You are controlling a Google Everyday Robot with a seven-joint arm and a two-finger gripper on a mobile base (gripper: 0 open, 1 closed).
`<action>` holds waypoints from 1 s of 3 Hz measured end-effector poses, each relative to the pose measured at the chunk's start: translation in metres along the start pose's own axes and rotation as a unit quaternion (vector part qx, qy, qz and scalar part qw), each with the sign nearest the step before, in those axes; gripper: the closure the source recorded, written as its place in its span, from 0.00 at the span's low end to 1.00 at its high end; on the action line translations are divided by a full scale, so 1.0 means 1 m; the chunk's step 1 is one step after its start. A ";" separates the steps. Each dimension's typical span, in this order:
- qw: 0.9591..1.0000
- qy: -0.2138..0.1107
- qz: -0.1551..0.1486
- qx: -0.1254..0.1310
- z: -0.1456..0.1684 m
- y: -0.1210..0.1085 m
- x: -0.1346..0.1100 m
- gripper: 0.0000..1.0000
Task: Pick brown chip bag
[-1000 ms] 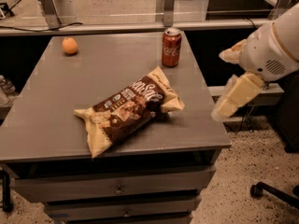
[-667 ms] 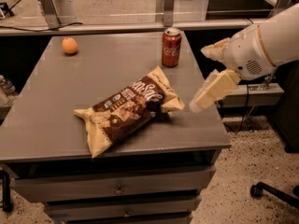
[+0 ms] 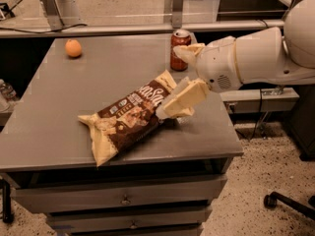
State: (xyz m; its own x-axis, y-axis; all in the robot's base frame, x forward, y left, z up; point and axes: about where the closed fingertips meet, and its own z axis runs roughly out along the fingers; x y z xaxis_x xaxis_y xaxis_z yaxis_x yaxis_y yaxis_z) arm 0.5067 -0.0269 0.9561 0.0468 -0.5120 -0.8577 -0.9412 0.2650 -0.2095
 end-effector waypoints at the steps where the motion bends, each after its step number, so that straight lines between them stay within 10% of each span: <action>1: 0.999 -0.008 -0.035 -0.023 0.040 0.028 -0.009 0.00; 3: 0.992 0.046 -0.106 -0.058 0.087 0.062 0.020 0.00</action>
Offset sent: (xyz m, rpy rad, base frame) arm -0.0319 0.0879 -0.0813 -0.1793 -0.1065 0.1990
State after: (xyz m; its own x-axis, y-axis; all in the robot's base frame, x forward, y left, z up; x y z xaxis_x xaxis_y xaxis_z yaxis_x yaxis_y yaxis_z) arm 0.4788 0.0503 0.8850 0.2227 -0.6194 -0.7528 -0.9459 0.0496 -0.3206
